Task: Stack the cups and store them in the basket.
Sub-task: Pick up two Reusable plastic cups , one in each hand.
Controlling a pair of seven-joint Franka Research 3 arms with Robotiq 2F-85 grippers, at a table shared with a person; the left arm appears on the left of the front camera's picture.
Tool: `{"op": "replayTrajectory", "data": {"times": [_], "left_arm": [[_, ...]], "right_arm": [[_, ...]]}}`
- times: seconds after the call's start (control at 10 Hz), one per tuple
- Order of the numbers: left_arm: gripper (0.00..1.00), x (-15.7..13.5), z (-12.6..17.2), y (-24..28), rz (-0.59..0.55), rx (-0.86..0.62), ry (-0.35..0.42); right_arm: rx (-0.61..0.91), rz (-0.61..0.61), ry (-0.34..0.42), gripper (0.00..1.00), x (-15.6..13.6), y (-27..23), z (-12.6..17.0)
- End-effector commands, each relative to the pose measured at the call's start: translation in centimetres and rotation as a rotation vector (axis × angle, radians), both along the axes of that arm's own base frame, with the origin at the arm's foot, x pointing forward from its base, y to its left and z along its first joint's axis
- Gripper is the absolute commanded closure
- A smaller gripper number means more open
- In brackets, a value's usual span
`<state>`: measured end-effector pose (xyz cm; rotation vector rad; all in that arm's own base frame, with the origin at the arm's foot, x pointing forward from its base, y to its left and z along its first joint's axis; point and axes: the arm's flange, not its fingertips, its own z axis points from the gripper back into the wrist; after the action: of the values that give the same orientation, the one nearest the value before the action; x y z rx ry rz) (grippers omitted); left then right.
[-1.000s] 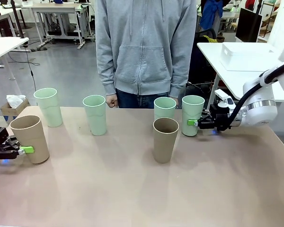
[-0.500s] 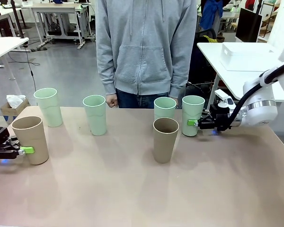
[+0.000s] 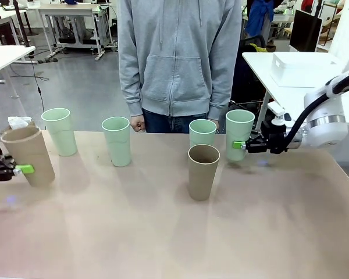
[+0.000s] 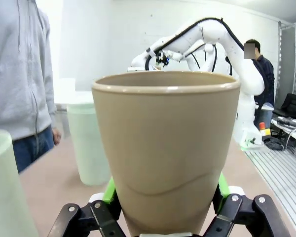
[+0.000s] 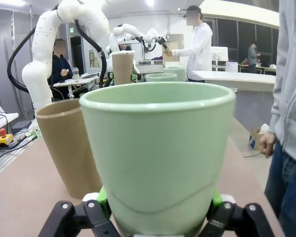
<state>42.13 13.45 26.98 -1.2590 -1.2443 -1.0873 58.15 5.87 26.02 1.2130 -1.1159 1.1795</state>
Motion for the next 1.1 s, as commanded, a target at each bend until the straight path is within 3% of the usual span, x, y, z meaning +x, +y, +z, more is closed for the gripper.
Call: {"op": "replayTrajectory", "data": {"times": [0.0,0.2,0.4,1.0], "left_arm": [[0.15,-1.3,4.8,-2.1,0.041,-0.043,-0.002],[0.15,-2.3,8.7,-5.2,0.054,-0.025,-0.027],[0.15,-3.4,10.3,-9.1,0.001,0.045,-0.034],[0.15,-7.1,9.1,-19.0,-0.122,0.134,0.000]], "right_arm": [[-0.030,-0.052,-0.080,0.16,-4.0,-0.3,4.0],[-0.046,-0.079,-0.139,0.16,-7.2,-0.8,7.4],[-0.031,-0.109,-0.154,0.16,-10.3,-2.4,9.0],[0.109,-0.153,-0.163,0.16,-19.3,-7.8,8.2]]}}
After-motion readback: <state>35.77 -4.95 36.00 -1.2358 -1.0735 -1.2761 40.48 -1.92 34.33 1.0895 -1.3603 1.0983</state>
